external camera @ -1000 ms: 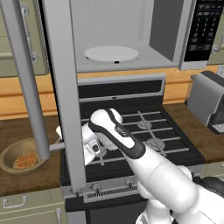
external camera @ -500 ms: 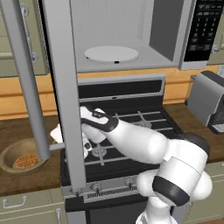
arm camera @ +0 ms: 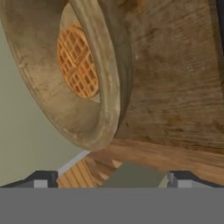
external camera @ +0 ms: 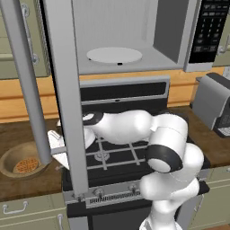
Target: Open the microwave, place the bowl with waffle inside the microwave, then close the microwave door and turn it on.
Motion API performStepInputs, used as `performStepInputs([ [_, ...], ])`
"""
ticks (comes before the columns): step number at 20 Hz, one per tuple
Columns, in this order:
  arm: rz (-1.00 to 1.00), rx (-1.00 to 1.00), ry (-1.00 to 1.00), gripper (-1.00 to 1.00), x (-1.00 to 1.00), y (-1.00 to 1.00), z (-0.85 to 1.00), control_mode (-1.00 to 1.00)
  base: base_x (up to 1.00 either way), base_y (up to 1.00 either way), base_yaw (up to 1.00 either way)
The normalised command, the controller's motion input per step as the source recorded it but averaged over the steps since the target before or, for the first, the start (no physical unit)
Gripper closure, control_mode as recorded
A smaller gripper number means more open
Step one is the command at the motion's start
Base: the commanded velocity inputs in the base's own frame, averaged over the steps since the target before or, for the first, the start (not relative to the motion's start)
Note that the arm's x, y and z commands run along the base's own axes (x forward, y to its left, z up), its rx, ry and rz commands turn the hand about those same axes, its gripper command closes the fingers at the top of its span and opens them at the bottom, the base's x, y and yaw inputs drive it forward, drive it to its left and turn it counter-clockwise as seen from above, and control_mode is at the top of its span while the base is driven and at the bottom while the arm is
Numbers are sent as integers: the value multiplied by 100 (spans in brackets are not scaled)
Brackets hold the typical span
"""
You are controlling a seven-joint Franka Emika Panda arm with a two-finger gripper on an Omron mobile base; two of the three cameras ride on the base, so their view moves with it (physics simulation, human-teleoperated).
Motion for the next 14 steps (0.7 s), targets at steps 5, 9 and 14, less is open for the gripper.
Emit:
performStepInputs([
  [5,0,-5,0,-100,27,21,-38,-100,0,0,0],
  [9,0,-5,0,-100,23,11,-35,-100,0,0,0],
  [14,0,-5,-1,-100,27,8,-23,-100,0,0,0],
])
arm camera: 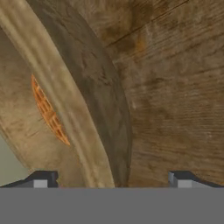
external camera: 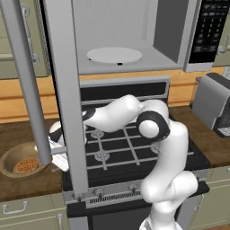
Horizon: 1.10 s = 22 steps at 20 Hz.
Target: Open the microwave, place the bowl with waffle inside the microwave, then close the microwave door and turn it on.
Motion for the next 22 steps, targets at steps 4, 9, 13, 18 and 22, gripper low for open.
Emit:
performStepInputs([
  [4,0,-5,-1,-100,29,17,-18,-100,0,0,0],
  [9,0,-1,0,100,3,2,-21,-100,0,0,0],
  [13,0,2,-1,100,-6,-19,-10,-100,0,0,0],
  [18,0,4,-8,100,-41,-96,23,-100,0,0,0],
  [22,0,0,-22,100,-43,-100,69,-100,0,0,0],
])
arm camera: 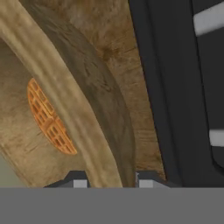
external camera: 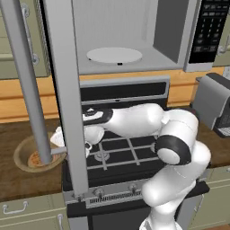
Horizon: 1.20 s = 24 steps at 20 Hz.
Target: Open the microwave, place the bowl with waffle inside the microwave, then close the microwave door and turn it on.
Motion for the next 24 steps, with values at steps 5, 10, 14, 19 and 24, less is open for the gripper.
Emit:
performStepInputs([
  [5,0,0,-29,100,-48,-100,98,-100,0,0,0],
  [10,0,2,-19,100,-33,-100,100,-100,0,0,0],
  [14,0,4,-10,100,-38,-100,100,-100,0,0,0],
  [19,-1,8,-5,100,-27,-100,100,-100,0,0,0],
  [24,-10,13,0,100,-26,-100,100,-100,0,0,0],
])
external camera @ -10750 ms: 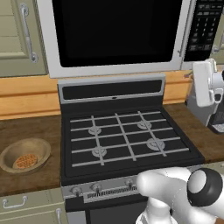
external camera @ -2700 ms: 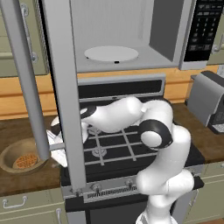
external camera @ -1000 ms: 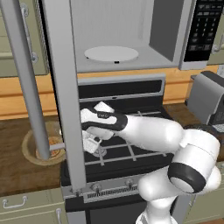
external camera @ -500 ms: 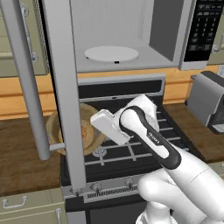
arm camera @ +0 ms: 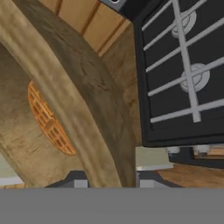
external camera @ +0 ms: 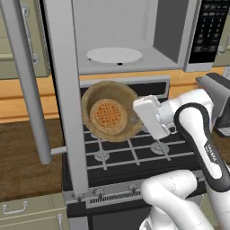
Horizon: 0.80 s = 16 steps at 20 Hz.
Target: Open the microwave, place the bowl with waffle inside the microwave, then close the microwave door and turn it on.
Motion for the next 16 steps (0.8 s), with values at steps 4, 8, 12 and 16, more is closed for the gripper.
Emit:
performStepInputs([
  [4,-19,14,0,100,-1,-81,100,-100,0,0,0],
  [8,-29,4,2,100,69,-26,100,-100,0,0,0],
  [12,-36,0,3,100,100,1,100,-100,0,0,0],
  [16,-30,4,18,100,100,0,95,-100,0,0,0],
])
